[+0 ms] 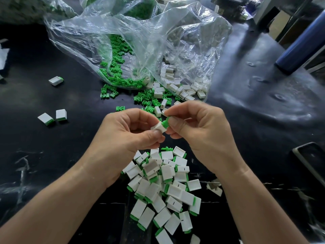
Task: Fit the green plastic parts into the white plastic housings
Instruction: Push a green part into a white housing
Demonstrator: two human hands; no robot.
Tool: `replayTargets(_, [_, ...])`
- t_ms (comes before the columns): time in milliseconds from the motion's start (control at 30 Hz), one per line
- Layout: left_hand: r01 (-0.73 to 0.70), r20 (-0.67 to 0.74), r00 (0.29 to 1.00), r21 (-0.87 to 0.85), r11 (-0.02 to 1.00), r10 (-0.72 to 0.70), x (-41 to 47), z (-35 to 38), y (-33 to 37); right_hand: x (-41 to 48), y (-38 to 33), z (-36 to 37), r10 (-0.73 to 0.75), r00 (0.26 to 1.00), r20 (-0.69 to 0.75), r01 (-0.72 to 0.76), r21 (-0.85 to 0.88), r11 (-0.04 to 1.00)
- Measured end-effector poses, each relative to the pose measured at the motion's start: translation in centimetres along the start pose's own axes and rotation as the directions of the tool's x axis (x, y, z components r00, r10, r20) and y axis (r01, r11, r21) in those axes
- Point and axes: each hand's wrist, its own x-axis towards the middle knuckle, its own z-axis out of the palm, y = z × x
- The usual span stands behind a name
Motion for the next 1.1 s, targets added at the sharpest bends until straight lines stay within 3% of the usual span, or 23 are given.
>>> replayTargets(500, [-0.011, -0.001, 1.000, 0.037, 0.999, 0.011, 0.18, 0.18, -0.22, -0.16, 0.40, 0.51, -0.088, 0.995, -0.049, 0.078, -0.178, 0.981])
replayTargets(767, [-0.087, -0.016, 0.996, 0.074, 0.993, 0.089, -0.12, 0.29, -0.33, -0.07, 0.06, 0.32, -0.049, 0.999, 0.011, 0.049, -0.065, 0.997])
replayTargets(933, [-0.091, 0.010, 0.996, -0.084, 0.992, 0.092, -0.30, 0.43, -0.14, -0.02, -0.28, -0.09, -0.053, 0.999, 0.010, 0.052, 0.096, 0.994])
replayTargets(1100, [-0.173, -0.028, 0.984, 0.048, 0.984, 0.175, -0.29, 0.61, -0.29, -0.08, 0.02, 0.13, -0.065, 0.998, 0.018, 0.064, 0.045, 0.997])
